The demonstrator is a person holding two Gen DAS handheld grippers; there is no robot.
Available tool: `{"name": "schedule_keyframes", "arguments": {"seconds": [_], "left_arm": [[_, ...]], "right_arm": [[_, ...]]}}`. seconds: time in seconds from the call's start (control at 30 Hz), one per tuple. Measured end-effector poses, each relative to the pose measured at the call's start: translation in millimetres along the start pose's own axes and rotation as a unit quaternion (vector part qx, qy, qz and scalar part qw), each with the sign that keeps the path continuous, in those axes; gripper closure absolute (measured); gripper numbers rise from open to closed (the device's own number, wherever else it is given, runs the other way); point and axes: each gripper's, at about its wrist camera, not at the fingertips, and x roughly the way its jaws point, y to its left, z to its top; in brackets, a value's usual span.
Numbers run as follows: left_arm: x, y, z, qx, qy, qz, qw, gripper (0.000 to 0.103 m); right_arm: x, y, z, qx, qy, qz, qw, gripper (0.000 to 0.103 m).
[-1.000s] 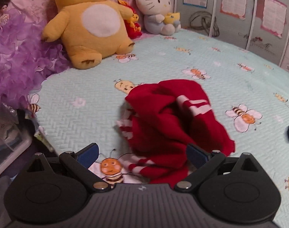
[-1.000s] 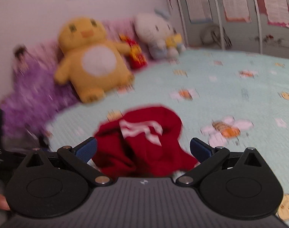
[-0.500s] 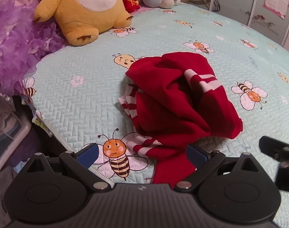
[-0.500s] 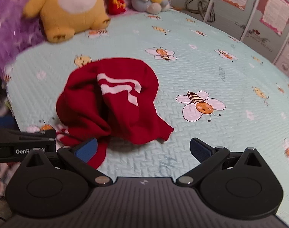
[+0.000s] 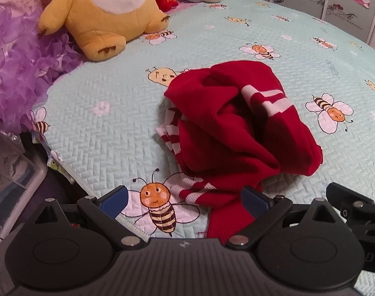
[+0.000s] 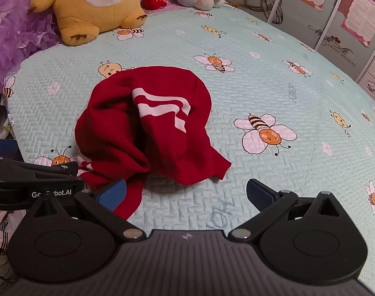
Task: Fold clothes
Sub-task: 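Position both open grippers at the edge of the crumpled red sweater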
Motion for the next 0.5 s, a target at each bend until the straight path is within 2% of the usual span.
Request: {"name": "schedule_keyframes", "arguments": {"seconds": [0.17, 0.5], "left_arm": [[5.5, 3.9, 0.4, -0.007, 0.026, -0.008, 0.9996, 0.002], [5.0, 9.8, -2.2, -0.011, 0.025, -0.005, 0.9996, 0.002]], "right_arm": [[-0.1, 3.1, 0.5, 0.003, 0.001, 0.007, 1.000, 0.001], [0.2, 8.3, -1.8, 0.007, 0.002, 0.015, 1.000, 0.001]]}}
